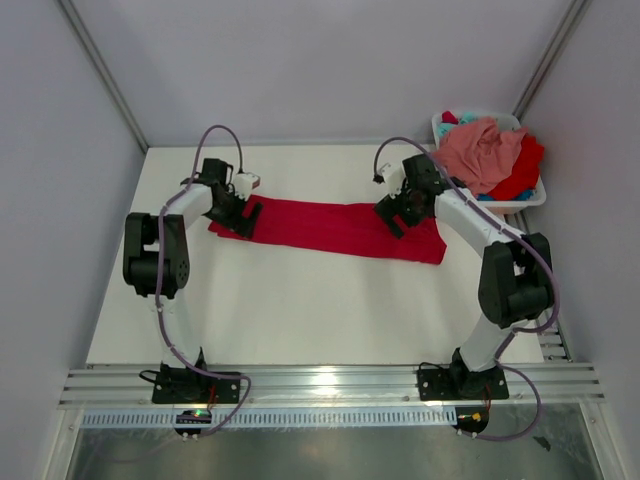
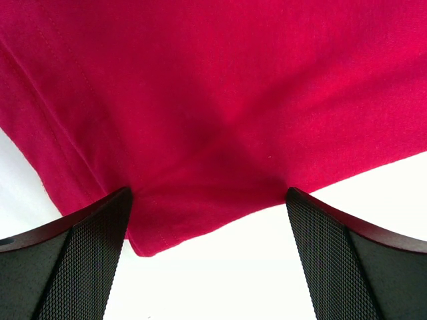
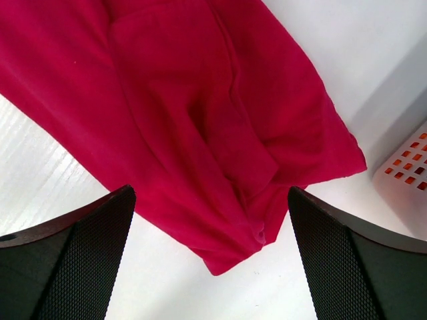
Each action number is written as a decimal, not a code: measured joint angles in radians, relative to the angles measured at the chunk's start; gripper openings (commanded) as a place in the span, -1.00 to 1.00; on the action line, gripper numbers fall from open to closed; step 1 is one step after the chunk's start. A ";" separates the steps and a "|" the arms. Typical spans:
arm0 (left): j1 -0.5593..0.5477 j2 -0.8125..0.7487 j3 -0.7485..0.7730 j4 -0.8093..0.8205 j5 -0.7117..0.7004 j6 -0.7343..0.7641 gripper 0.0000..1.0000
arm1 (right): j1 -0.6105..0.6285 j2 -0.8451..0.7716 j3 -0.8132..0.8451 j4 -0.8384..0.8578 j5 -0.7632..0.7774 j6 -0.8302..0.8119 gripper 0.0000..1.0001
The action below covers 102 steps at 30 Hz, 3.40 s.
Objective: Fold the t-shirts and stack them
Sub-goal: Fold the tshirt
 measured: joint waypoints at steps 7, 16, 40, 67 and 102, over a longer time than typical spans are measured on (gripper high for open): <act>0.000 0.000 0.034 -0.008 0.002 -0.041 0.98 | -0.002 0.048 -0.007 0.025 0.015 0.000 0.99; 0.000 0.026 0.099 -0.019 0.002 -0.064 0.98 | -0.002 0.134 -0.007 0.029 0.013 0.000 0.99; -0.011 0.120 0.182 -0.071 -0.021 -0.091 0.90 | -0.002 0.216 0.016 -0.006 0.003 0.015 0.99; -0.041 0.064 0.117 -0.044 -0.071 -0.084 0.99 | -0.002 0.093 0.032 -0.016 0.039 0.019 0.99; -0.076 0.066 0.131 -0.069 -0.126 -0.035 -1.00 | -0.002 0.084 -0.077 0.078 0.012 -0.017 -0.94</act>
